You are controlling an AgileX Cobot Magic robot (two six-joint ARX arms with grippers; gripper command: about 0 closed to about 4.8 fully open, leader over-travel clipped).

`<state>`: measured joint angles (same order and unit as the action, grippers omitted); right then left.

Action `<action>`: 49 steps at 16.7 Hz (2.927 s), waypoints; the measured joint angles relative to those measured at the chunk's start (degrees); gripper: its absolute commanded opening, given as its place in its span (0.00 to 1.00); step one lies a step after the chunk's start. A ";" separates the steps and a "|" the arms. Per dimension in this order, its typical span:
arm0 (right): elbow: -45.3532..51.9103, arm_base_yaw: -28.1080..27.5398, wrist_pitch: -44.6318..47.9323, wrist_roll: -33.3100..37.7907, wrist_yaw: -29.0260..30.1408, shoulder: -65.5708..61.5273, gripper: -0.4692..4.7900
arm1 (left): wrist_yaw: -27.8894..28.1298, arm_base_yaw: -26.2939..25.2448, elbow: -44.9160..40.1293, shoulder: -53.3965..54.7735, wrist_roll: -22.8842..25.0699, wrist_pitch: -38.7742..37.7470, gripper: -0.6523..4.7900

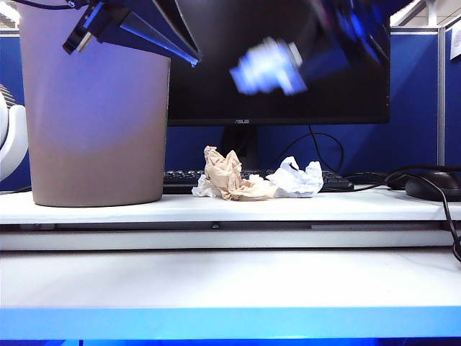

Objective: Pick up all paper balls from the table and place them in the pink trash can.

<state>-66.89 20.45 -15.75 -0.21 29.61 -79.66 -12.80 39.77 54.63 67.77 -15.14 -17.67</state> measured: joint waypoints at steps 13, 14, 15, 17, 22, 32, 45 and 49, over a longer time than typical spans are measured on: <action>-38.10 13.79 5.44 4.92 7.50 -23.71 0.14 | 1.09 0.00 0.04 -6.16 -1.16 -10.34 0.15; -39.39 14.25 5.70 5.49 8.81 -24.68 0.28 | 1.07 0.00 0.02 -6.16 -0.92 -10.86 0.15; -40.65 14.84 5.64 5.62 9.97 -25.51 0.43 | 1.07 0.00 0.04 -6.16 -0.81 -10.93 0.15; -42.40 15.87 5.88 5.88 10.10 -26.56 0.49 | 1.07 0.02 0.02 -6.16 -0.74 -10.88 0.15; -42.66 15.15 5.38 6.12 10.08 -26.47 0.58 | 1.77 0.02 0.04 -5.55 -0.61 -9.53 0.15; -42.84 -2.08 -30.18 -6.51 -9.22 -4.72 0.61 | 7.69 4.33 0.13 19.91 -2.27 27.41 0.54; -23.87 -3.28 -51.84 -10.12 -20.31 3.21 0.61 | 31.56 2.58 0.13 38.14 -1.40 45.86 0.82; -23.87 -3.28 -51.80 -9.46 -17.81 3.26 0.61 | 30.34 2.43 0.85 42.07 -3.21 49.62 0.18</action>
<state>-90.76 17.17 -67.55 -9.67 11.79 -76.40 17.54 42.19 55.48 109.84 -18.35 31.94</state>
